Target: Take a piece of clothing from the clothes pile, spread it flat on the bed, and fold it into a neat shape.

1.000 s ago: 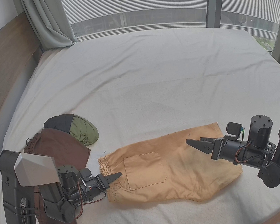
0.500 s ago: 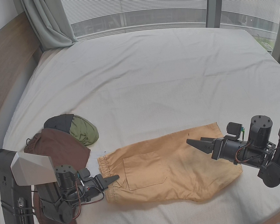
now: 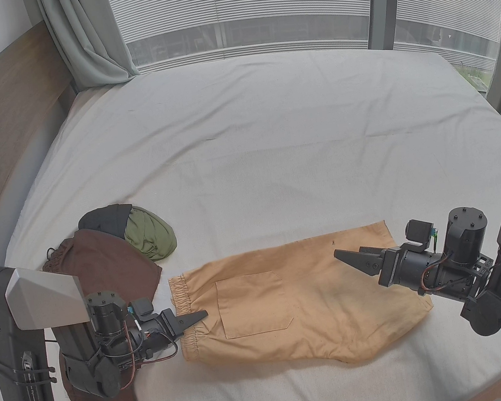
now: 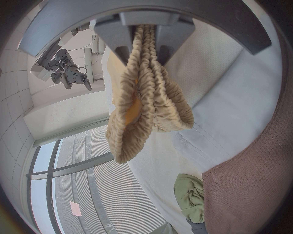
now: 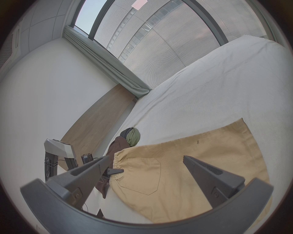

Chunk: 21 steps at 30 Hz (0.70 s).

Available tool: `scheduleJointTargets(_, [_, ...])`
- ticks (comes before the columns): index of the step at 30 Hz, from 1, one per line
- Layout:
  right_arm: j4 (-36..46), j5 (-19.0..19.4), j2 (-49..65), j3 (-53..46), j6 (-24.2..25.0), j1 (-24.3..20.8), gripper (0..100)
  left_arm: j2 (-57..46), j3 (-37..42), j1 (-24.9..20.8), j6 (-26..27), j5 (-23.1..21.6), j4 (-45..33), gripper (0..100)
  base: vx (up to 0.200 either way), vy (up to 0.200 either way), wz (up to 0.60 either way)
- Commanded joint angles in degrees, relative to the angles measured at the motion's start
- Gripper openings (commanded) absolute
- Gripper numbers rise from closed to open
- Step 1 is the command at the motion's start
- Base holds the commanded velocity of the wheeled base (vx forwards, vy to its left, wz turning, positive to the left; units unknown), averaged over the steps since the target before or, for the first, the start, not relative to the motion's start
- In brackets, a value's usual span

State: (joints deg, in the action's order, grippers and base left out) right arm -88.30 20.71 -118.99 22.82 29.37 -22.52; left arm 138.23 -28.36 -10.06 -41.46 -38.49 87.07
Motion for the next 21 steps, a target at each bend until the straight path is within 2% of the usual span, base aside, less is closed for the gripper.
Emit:
scheduleJointTargets(1, [0.0, 0.0, 0.0, -0.1, 0.0, -0.1, 100, -0.5, 0.0, 0.1, 0.0, 0.0, 0.0, 0, 0.000, 0.000, 0.00])
scheduleJointTargets(9, [0.0, -0.1, -0.1, -0.1, -0.1, -0.4, 100, -3.3, 0.4, 0.6, -3.4, -0.1, 0.0, 0, 0.000, 0.000, 0.00])
scheduleJointTargets(21, [0.0, -0.1, 0.3, -0.2, -0.2, -0.5, 100, -5.7, 0.1, 1.7, -3.5, -0.4, 0.0, 0, 0.000, 0.000, 0.00])
